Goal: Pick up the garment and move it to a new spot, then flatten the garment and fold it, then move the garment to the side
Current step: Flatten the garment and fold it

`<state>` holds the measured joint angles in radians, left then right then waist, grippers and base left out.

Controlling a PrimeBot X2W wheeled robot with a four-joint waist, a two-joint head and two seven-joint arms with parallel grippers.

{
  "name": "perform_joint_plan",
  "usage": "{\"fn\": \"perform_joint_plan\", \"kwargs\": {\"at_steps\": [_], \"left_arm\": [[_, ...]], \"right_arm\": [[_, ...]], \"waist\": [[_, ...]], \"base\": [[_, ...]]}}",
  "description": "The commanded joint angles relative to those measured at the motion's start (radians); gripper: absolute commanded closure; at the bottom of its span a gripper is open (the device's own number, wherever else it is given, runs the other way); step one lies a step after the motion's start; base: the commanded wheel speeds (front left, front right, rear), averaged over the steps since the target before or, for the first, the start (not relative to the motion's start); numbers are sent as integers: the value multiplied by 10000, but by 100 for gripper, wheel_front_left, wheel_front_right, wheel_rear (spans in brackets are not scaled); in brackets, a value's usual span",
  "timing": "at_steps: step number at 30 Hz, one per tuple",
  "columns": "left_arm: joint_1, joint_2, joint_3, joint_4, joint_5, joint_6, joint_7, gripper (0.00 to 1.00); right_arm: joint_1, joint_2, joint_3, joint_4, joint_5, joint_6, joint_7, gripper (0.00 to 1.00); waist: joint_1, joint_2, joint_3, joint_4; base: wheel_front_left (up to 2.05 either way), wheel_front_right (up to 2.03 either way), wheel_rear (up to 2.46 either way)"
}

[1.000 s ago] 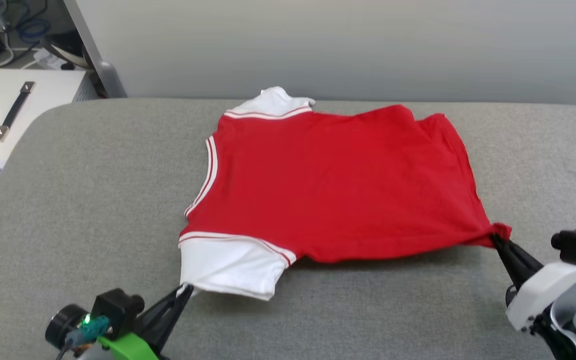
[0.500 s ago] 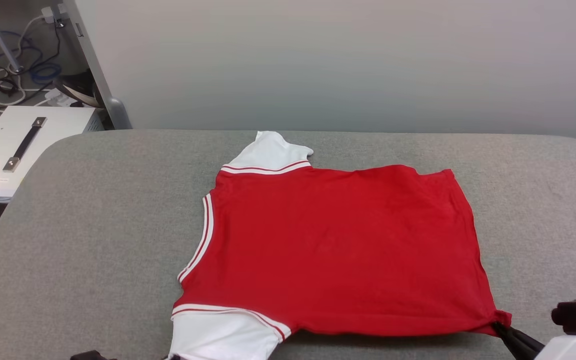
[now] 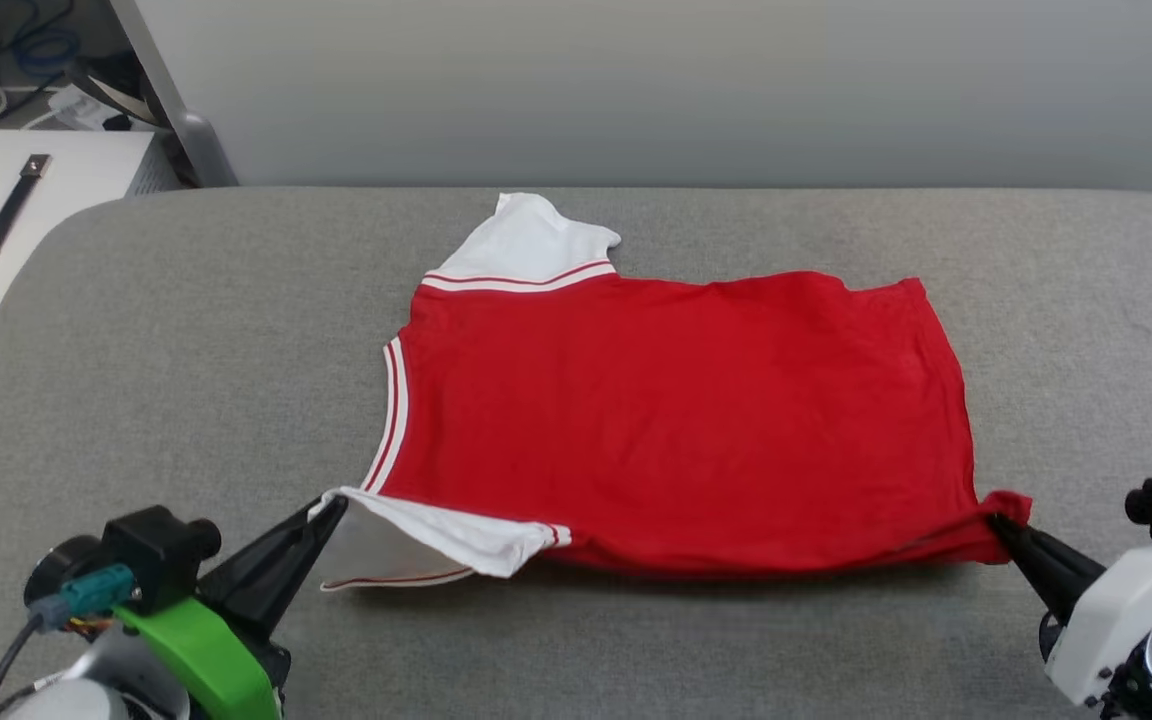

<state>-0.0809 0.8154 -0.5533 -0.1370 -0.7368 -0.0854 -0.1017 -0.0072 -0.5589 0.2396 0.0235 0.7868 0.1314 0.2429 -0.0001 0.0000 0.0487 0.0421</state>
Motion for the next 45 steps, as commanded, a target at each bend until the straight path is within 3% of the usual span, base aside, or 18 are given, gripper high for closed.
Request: {"fn": "perform_joint_plan", "kwargs": {"at_steps": [1, 13, 29, 30, 31, 32, 39, 45], "left_arm": [[-376, -56, 19, 106, 75, -78, 109, 100], [-3015, -357, -523, 1628, 227, -381, 1240, 100], [-5140, -718, -2189, 4028, -234, -450, 1147, 100], [-5234, -785, -2314, 4210, -280, -450, 1157, 100], [-5311, -829, -2411, 4354, -278, -450, 1123, 55], [-5383, -907, -2494, 4558, -287, -451, 1073, 0], [-5311, -1498, -2497, 5474, -662, -439, 337, 0], [-4706, -1719, -2231, 5447, -1226, -62, 78, 0]], "right_arm": [[-338, 107, -101, -29, -234, -7, 192, 100], [-2218, 994, -345, 627, -1388, -7, 1468, 100], [-3563, 1619, -94, 2293, -1906, -7, 1384, 100], [-3608, 1605, -49, 2382, -1994, -7, 1299, 55], [-3635, 1597, -13, 2447, -2072, -7, 1192, 0], [-3655, 1625, -7, 2550, -2120, -7, 1066, 0], [-3572, 1592, 262, 2671, -2190, -7, 628, 0], [-2951, 1381, 138, 2068, -2352, -7, 731, 0]], "waist": [[1, 0, 654, -205], [1, 0, 2185, -522], [1, 0, 2900, -731], [1, 0, 2889, -721], [1, 0, 2861, -713], [1, 0, 2802, -703], [1, 0, 2015, -624], [1, 0, 1280, -495]], "base": [[0, 0, 0], [0, 0, 0], [0, 0, 0], [0, 0, 0], [0, 0, 0], [0, 0, 0], [0, 0, 0], [0, 0, 0]]}}
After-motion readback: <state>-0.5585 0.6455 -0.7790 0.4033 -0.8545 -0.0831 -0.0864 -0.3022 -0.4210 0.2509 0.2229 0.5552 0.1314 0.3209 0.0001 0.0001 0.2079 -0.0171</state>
